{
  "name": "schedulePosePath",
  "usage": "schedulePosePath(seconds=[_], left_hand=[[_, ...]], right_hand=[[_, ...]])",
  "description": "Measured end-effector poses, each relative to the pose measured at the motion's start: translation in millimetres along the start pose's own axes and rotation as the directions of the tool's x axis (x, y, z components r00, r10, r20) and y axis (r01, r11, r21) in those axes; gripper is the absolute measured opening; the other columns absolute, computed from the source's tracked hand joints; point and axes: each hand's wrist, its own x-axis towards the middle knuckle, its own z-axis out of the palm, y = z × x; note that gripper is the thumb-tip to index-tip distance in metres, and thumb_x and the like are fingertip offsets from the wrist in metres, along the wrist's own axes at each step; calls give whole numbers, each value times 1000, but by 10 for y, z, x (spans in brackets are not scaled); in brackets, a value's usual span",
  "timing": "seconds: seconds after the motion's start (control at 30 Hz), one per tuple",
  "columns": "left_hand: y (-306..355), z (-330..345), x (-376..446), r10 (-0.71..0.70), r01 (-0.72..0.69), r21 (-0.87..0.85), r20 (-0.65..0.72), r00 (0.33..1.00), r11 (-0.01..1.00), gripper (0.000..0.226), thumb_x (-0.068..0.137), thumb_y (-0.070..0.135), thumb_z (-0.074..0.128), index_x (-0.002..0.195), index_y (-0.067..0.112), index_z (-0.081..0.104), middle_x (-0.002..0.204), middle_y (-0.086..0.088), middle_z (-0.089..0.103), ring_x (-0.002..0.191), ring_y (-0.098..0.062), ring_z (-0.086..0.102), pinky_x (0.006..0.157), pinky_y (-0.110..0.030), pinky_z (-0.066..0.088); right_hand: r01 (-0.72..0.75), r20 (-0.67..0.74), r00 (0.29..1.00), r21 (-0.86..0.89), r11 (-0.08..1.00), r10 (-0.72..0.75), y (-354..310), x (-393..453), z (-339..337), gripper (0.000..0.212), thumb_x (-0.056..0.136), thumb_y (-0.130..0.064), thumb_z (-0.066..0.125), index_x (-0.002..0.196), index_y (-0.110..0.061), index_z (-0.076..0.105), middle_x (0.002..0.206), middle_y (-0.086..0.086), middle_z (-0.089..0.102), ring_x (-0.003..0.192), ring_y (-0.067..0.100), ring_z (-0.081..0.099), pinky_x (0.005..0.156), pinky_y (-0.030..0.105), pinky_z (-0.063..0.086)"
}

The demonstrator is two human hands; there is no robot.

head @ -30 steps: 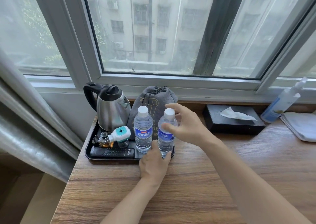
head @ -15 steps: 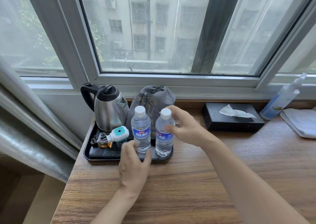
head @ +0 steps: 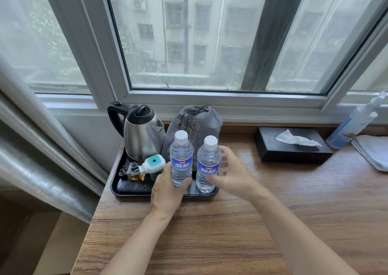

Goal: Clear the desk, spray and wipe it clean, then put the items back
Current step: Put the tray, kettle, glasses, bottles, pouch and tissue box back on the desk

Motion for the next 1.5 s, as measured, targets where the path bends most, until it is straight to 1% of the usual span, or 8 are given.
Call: schedulePosePath(seconds=[0.2,0.4,0.7,0.9,1.0,1.1,1.27,1.5], left_hand=[[-59,-45,-3,52,-52,2,5,999,999,46,84,38,84,118,28,54,93,6,68,88,-28,63,73,-37,44],[-77,-72,-34,98,-98,26,13,995,995,48,85,40,83,123,32,56,96,10,71,87,-26,65,76,-40,51],[-76,-34,-105,128,-129,36,33,991,991,54,84,33,85,130,24,60,98,7,67,95,-28,62,80,-41,49],[-194,-1,-155,217,-219,20,72,974,976,65,82,23,88,138,14,56,128,-2,62,121,-25,55,103,-36,44],[-316,4,-327,276,-279,-44,-66,959,959,63,82,18,86,135,6,55,126,-11,55,120,-27,50,108,-41,41],[-365,44,-559,395,-407,-103,-118,911,908,41,90,35,67,123,14,56,116,-6,55,108,-28,55,100,-41,44],[-145,327,-581,639,-634,-82,114,761,769,37,96,38,59,126,16,60,123,-1,64,116,-21,60,106,-33,44],[653,909,-356,676,-702,-30,302,672,711,46,96,39,53,137,18,54,136,-1,59,124,-19,59,107,-31,46]], right_hand=[[-127,-211,975,-296,947,65,553,5,519,60,56,-59,80,106,-37,55,96,-20,64,90,12,60,79,40,54],[-86,-216,976,-323,943,15,617,-3,548,53,75,-37,87,119,-38,58,109,-20,66,101,13,54,88,35,48],[-148,-262,965,-428,892,35,593,-57,633,51,82,-42,77,125,-39,50,104,-19,59,101,18,48,92,39,41],[-206,-290,957,-709,675,-12,558,-224,708,40,92,-54,54,122,-27,49,107,-9,55,102,24,50,85,42,41],[-250,-312,950,-781,572,-11,579,-303,748,47,94,-58,39,125,-25,50,110,-4,54,102,27,51,79,43,38],[-275,-338,941,-812,515,-30,592,-444,718,45,96,-57,36,120,-23,52,110,-2,54,101,29,51,79,44,39],[-339,-368,930,-824,454,27,683,-646,460,46,97,-56,30,117,-22,55,115,0,56,104,30,50,82,46,41],[-369,-385,922,-839,400,42,1029,-690,-442,51,97,-58,21,116,-25,55,118,1,54,106,27,47,84,44,41]])
